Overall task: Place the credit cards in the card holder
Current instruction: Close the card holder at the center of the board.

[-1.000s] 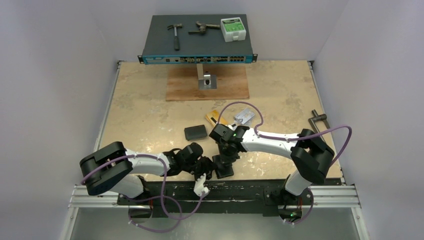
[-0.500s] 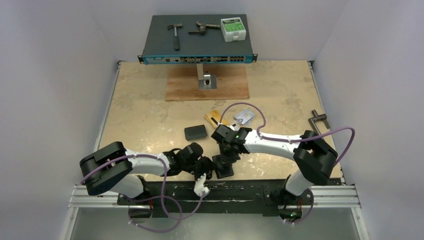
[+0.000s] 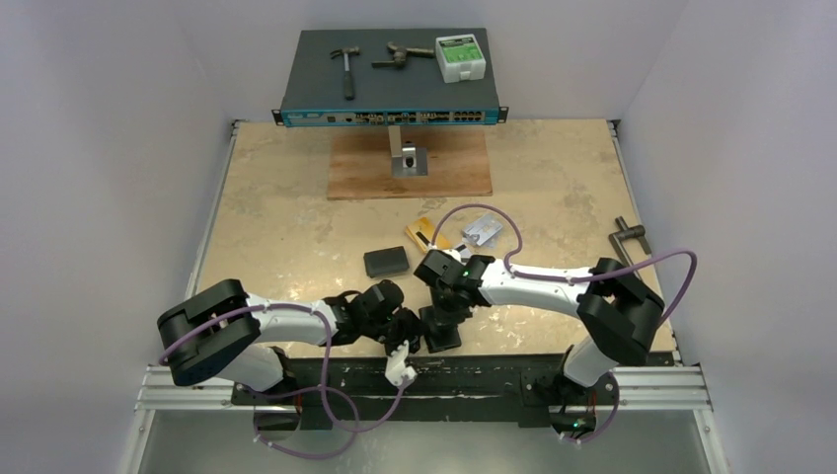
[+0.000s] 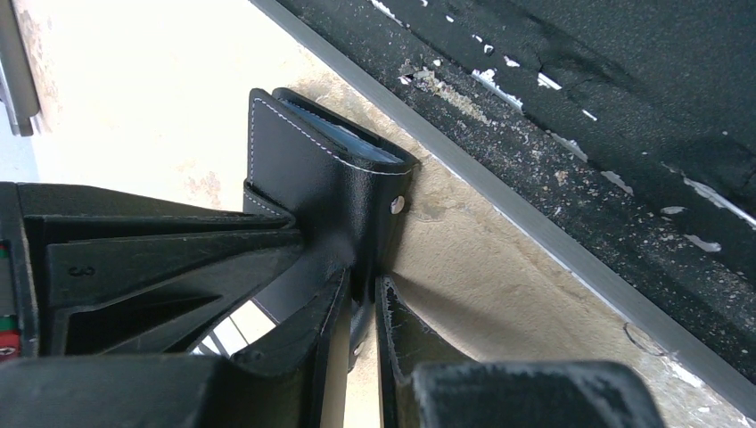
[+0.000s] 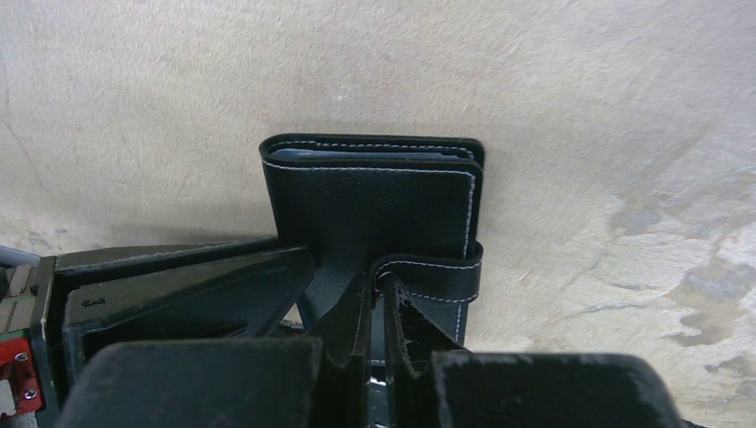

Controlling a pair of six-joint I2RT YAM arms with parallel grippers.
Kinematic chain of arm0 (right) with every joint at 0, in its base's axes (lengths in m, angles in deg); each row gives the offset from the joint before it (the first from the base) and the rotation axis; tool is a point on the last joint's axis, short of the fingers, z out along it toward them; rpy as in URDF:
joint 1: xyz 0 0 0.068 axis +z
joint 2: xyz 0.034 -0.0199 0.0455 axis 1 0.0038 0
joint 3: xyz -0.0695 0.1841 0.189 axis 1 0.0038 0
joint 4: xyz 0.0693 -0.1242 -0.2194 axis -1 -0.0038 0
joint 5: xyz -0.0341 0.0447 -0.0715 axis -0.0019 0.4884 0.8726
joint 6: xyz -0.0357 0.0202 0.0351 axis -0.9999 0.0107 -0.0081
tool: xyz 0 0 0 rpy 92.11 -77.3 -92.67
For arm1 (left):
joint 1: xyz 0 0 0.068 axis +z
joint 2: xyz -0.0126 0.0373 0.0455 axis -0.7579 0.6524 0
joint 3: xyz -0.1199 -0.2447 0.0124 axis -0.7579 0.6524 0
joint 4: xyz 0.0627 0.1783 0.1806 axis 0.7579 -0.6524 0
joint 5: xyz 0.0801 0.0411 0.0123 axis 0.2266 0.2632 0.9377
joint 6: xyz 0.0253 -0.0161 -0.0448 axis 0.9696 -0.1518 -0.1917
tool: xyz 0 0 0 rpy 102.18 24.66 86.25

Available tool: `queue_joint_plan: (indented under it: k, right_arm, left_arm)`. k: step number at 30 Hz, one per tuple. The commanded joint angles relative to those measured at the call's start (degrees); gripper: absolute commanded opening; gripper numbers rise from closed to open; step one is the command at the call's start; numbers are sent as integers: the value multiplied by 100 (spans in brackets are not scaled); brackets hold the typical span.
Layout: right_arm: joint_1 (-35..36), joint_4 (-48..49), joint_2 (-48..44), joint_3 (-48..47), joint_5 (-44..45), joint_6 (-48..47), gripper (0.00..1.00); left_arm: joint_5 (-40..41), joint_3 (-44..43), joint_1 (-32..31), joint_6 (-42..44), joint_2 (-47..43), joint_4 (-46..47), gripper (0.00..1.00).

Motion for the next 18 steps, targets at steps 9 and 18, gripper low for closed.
queue_joint_plan:
  k: [9, 18]
  right_arm:
    - [487, -254, 1594, 882, -467, 31, 0]
    - [456, 36, 1422, 889, -638, 390, 38]
  left_arm:
    - [389, 2, 38, -287, 146, -461, 13]
    - [439, 11, 90, -331, -7, -536, 13]
